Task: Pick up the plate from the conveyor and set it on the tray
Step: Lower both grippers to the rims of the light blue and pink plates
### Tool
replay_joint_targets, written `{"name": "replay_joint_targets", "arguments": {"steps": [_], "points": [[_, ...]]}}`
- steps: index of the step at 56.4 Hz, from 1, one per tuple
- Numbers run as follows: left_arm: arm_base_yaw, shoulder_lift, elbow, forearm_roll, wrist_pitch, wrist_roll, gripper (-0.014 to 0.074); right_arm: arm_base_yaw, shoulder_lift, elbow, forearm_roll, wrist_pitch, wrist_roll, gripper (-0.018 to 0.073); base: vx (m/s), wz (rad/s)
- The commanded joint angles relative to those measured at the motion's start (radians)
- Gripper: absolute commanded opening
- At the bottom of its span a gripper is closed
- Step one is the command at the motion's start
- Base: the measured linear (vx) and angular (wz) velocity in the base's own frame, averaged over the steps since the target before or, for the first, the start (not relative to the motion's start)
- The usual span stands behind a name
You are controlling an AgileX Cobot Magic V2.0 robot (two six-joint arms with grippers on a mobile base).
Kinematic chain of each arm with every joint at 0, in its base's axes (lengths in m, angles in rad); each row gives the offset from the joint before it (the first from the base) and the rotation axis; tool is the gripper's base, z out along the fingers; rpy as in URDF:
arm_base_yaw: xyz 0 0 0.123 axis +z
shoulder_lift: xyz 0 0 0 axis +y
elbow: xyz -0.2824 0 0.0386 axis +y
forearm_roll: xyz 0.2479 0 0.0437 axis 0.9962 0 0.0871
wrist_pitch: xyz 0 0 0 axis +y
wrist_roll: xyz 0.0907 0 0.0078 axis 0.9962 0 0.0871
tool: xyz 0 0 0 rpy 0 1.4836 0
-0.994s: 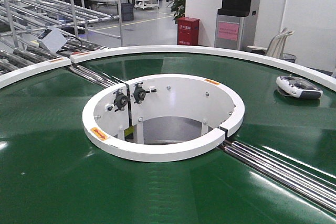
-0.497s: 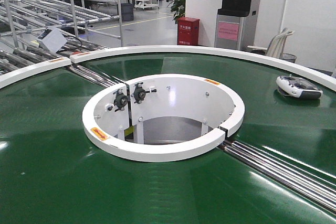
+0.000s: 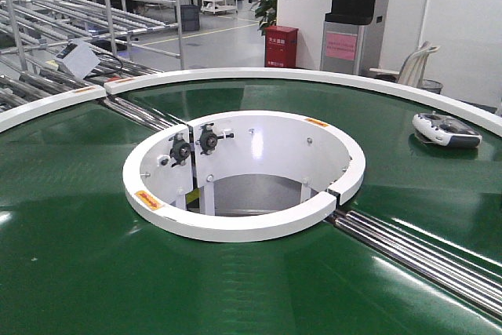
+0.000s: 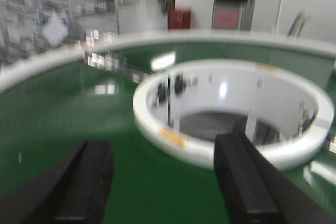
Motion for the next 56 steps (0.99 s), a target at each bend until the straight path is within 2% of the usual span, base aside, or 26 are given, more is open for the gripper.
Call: {"name": "replay_joint_targets", "arguments": {"steps": [1, 5, 9, 14, 17, 21, 36, 56], "points": [[-0.016, 0.074, -0.057, -0.020, 0.051, -0.012, 0.0534, -0.004, 0.112, -0.065, -0.012, 0.093, -0.001, 0.0665, 0.00, 0.00], [-0.038, 0.178, -0.092, -0.058, 0.169, 0.009, 0.0534, -0.004, 0.234, -0.095, -0.015, 0.201, -0.001, 0.0640, 0.00, 0.00], [-0.059, 0.278, -0.109, -0.122, 0.261, 0.101, 0.0534, -0.004, 0.357, -0.111, -0.016, 0.285, -0.001, 0.0617, 0.00, 0.00], [-0.083, 0.393, -0.109, -0.229, 0.303, 0.190, 0.0534, -0.004, 0.491, -0.109, -0.014, 0.332, -0.001, 0.0586, 0.00, 0.00], [-0.092, 0.446, -0.109, -0.291, 0.312, 0.216, 0.0534, -0.004, 0.547, -0.109, -0.007, 0.338, -0.001, 0.0573, 0.00, 0.00], [-0.103, 0.513, -0.109, -0.326, 0.316, 0.244, 0.0534, -0.004, 0.606, -0.109, -0.005, 0.336, -0.001, 0.0564, 0.00, 0.00], [-0.135, 0.671, -0.076, -0.324, 0.295, 0.250, 0.0534, -0.004, 0.713, -0.109, 0.022, 0.284, -0.002, 0.0564, 0.00, 0.00], [-0.143, 0.731, 0.019, -0.323, 0.224, 0.250, 0.0534, -0.001, 0.830, -0.094, 0.044, 0.260, -0.012, 0.0564, 0.00, 0.00]]}}
